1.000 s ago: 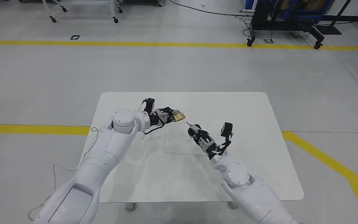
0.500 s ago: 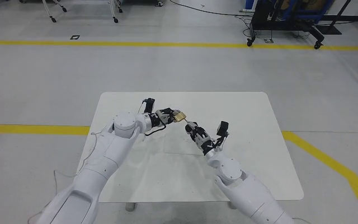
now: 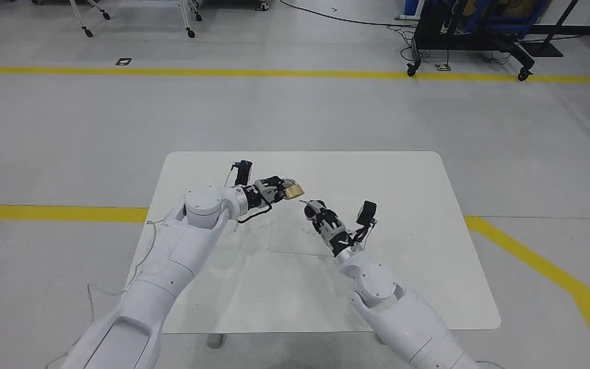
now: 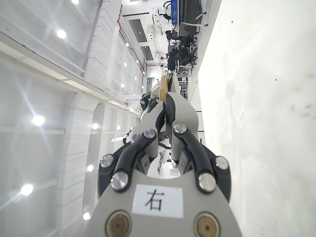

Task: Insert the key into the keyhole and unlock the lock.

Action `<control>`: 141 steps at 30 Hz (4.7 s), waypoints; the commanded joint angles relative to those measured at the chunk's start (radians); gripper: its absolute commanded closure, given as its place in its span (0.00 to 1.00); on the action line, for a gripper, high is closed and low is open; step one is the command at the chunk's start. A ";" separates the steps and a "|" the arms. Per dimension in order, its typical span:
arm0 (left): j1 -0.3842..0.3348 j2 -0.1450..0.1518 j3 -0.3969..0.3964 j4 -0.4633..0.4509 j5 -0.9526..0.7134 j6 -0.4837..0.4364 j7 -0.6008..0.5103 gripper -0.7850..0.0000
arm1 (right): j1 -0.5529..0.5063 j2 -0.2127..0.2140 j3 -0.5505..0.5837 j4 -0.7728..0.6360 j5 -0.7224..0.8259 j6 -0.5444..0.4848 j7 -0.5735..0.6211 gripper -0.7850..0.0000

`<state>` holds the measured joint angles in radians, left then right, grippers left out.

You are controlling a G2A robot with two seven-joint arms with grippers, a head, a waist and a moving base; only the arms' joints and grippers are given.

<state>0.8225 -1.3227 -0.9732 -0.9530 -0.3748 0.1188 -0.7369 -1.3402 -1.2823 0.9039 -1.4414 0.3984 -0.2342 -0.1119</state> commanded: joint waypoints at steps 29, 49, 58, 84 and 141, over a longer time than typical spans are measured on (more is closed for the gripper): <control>0.024 -0.005 -0.010 -0.036 0.044 0.013 0.038 1.00 | -0.005 -0.072 -0.038 0.015 -0.184 0.025 -0.178 1.00; 0.027 -0.010 -0.019 -0.032 0.047 0.013 0.030 1.00 | -0.005 -0.107 -0.021 0.037 -0.228 0.038 -0.200 1.00; 0.026 -0.012 -0.022 -0.031 0.052 0.016 0.024 1.00 | -0.004 -0.120 -0.004 0.052 -0.229 0.043 -0.198 1.00; 0.016 -0.017 -0.028 -0.010 0.051 0.054 0.007 1.00 | -0.046 -0.138 0.034 0.037 -0.396 -0.021 -0.195 1.00; 0.032 0.003 -0.051 -0.060 0.153 -0.054 -0.121 1.00 | -0.202 -0.110 0.234 -0.158 -0.361 0.090 0.361 1.00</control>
<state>0.8525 -1.3198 -1.0253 -1.0112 -0.2219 0.0673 -0.8574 -1.5404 -1.3927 1.1378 -1.5938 0.0369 -0.1467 0.2529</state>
